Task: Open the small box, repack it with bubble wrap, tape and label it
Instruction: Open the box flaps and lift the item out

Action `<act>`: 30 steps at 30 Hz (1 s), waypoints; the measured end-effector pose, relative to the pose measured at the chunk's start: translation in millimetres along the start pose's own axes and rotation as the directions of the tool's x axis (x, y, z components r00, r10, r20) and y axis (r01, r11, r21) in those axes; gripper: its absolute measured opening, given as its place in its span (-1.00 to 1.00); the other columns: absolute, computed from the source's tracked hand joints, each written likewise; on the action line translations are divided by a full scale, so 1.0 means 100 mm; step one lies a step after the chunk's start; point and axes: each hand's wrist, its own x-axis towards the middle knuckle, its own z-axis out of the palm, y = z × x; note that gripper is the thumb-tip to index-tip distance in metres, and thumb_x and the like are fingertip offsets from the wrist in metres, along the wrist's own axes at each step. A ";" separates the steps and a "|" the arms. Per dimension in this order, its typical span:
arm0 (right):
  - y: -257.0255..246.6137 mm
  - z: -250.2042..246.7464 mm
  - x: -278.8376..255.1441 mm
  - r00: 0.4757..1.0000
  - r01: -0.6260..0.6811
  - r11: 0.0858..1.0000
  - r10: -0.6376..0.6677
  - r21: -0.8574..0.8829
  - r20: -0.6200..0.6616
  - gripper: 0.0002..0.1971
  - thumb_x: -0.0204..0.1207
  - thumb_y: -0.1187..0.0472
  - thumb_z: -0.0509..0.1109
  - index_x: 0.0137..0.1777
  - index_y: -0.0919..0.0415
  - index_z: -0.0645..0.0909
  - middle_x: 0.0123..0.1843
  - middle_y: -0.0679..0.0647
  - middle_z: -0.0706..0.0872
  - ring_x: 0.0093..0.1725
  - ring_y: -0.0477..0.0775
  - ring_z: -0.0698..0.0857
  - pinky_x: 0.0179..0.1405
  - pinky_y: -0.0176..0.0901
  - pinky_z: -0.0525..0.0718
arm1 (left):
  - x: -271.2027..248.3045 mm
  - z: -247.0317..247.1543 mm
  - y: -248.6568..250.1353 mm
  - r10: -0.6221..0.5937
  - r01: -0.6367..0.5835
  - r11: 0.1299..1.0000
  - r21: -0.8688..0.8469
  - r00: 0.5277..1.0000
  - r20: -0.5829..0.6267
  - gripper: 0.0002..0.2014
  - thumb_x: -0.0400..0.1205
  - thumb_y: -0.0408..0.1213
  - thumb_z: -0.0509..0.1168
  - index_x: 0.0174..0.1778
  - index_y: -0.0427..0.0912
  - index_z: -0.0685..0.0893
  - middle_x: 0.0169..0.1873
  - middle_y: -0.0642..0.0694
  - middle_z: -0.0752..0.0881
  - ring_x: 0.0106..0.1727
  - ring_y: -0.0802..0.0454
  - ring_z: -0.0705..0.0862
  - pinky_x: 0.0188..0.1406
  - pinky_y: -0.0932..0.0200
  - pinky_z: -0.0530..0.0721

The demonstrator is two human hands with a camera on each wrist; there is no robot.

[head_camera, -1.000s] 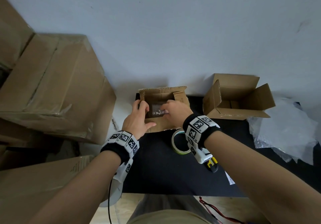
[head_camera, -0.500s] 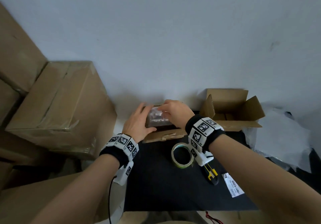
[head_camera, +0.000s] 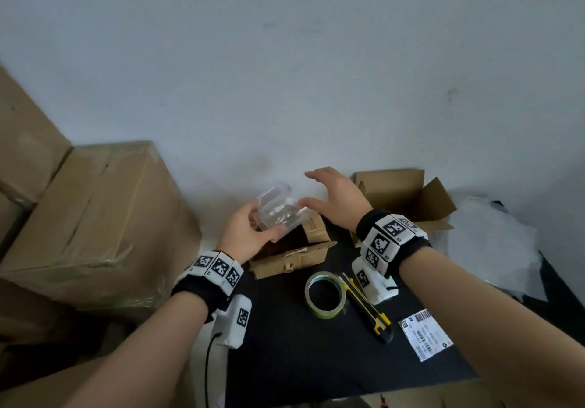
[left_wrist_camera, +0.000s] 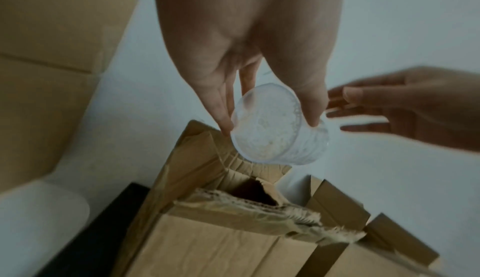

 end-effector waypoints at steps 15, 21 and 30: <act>0.49 -0.40 -0.33 0.895 -0.446 0.632 0.324 0.634 0.307 -0.42 0.50 0.09 0.44 0.50 0.13 0.39 0.39 0.16 0.57 0.34 0.10 0.58 0.39 0.08 0.54 | 0.15 0.24 0.50 -0.049 0.207 0.893 -0.400 0.927 0.371 -0.74 0.47 -0.35 0.48 0.07 -0.14 0.69 0.09 -0.16 0.75 0.10 -0.07 0.75 0.00 0.00 0.78; 0.77 -0.81 -0.49 0.904 -0.424 0.611 0.326 0.669 0.275 -0.61 0.50 0.22 0.44 0.31 0.03 0.50 0.19 0.06 0.66 0.26 0.07 0.63 0.38 0.08 0.54 | 0.33 0.59 0.84 -0.005 0.131 0.907 -0.401 0.954 0.299 -0.55 0.37 -0.28 0.57 0.12 -0.04 0.59 0.12 -0.08 0.64 0.16 -0.07 0.69 -0.11 0.03 0.78; 1.51 -1.29 -0.56 0.914 -0.402 0.713 0.271 0.574 0.303 -0.35 0.39 0.18 0.56 0.47 -0.01 0.42 0.21 0.09 0.71 0.24 0.07 0.67 0.25 -0.04 0.65 | 0.49 1.28 1.30 0.004 0.110 0.917 -0.384 0.959 0.283 -0.57 0.38 -0.41 0.55 0.11 -0.06 0.61 0.14 -0.05 0.64 0.15 -0.01 0.68 -0.02 -0.05 0.78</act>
